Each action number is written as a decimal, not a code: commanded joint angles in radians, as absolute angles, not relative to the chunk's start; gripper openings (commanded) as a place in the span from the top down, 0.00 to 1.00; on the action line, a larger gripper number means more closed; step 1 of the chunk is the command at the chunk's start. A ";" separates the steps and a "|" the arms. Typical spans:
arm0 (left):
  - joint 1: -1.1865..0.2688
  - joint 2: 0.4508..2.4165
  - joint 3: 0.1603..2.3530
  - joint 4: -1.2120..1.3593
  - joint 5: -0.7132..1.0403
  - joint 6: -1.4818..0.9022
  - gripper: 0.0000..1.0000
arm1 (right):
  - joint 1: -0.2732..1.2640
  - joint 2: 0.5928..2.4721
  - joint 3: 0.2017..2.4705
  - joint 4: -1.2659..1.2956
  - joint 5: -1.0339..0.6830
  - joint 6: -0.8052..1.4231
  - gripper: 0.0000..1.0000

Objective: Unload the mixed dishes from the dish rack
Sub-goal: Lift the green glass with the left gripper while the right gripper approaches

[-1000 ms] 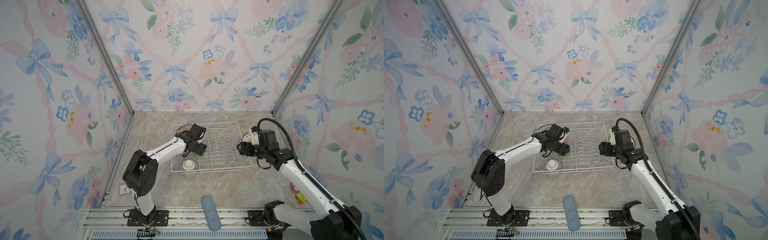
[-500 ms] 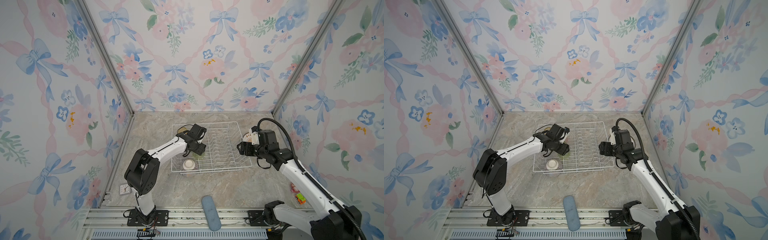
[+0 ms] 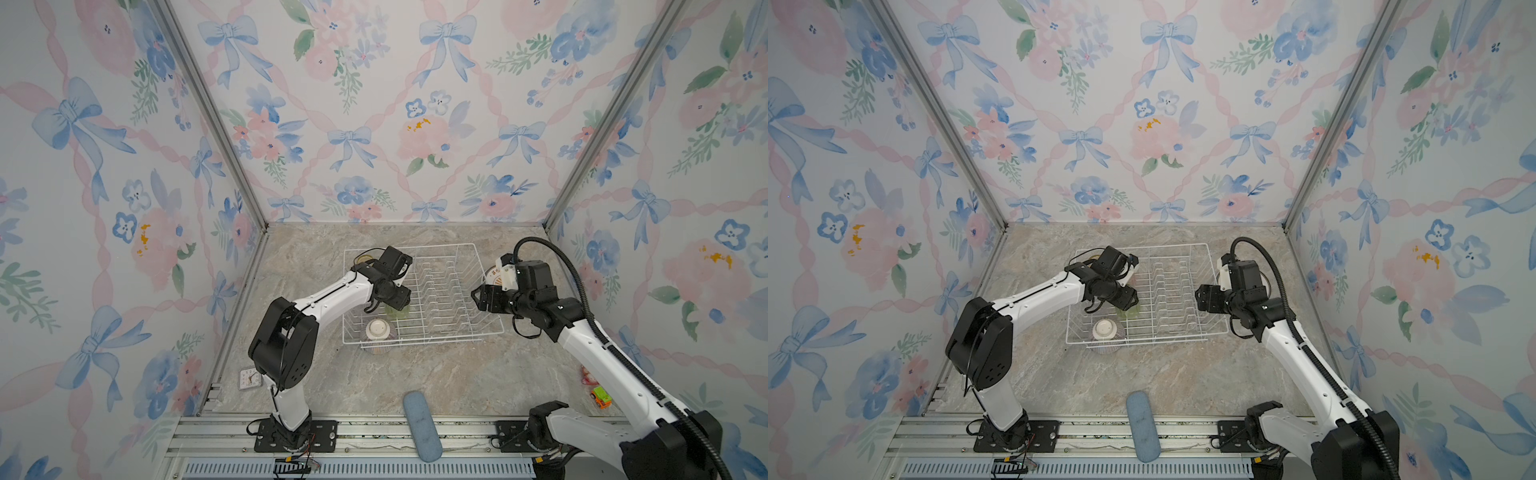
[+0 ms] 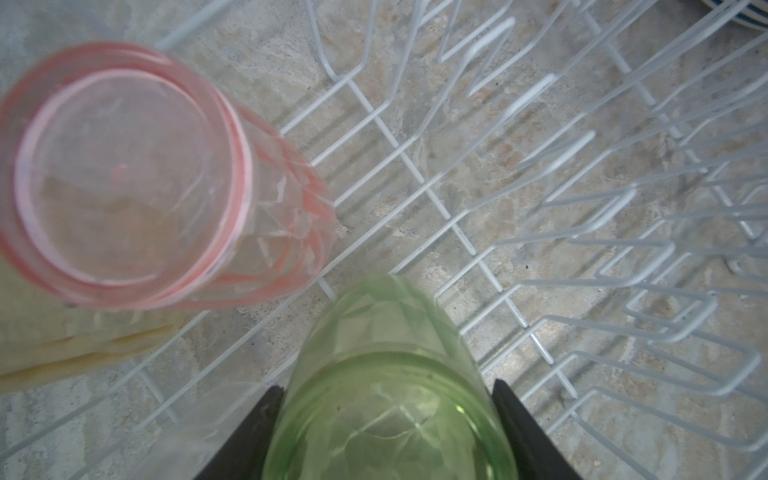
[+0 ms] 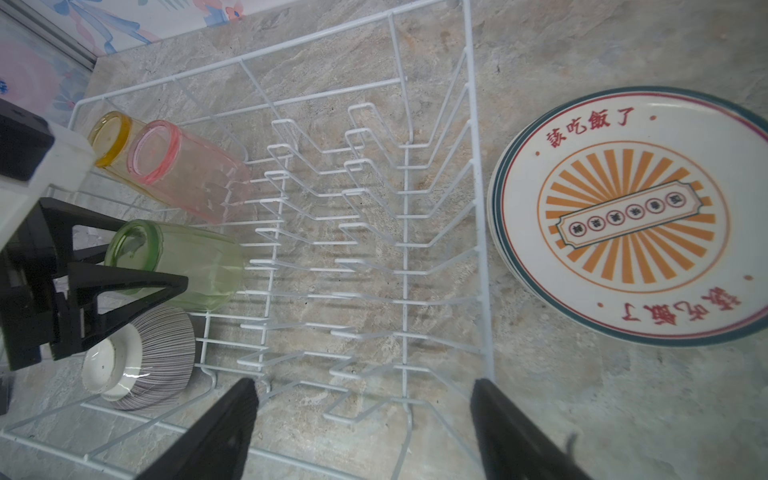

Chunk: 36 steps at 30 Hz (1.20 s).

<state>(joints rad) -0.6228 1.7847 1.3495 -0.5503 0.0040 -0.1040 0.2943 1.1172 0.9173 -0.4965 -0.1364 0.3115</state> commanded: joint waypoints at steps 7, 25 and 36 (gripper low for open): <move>-0.618 1.719 1.380 -0.599 0.071 -0.103 0.58 | 0.284 1.071 0.843 -0.344 -0.373 0.349 0.17; -0.604 1.575 1.368 -0.537 0.290 -0.119 0.58 | 0.276 1.083 0.616 0.160 -0.853 0.584 0.40; -0.574 1.482 1.284 -0.348 0.548 -0.195 0.58 | 0.281 1.126 0.506 0.518 -0.963 0.775 0.49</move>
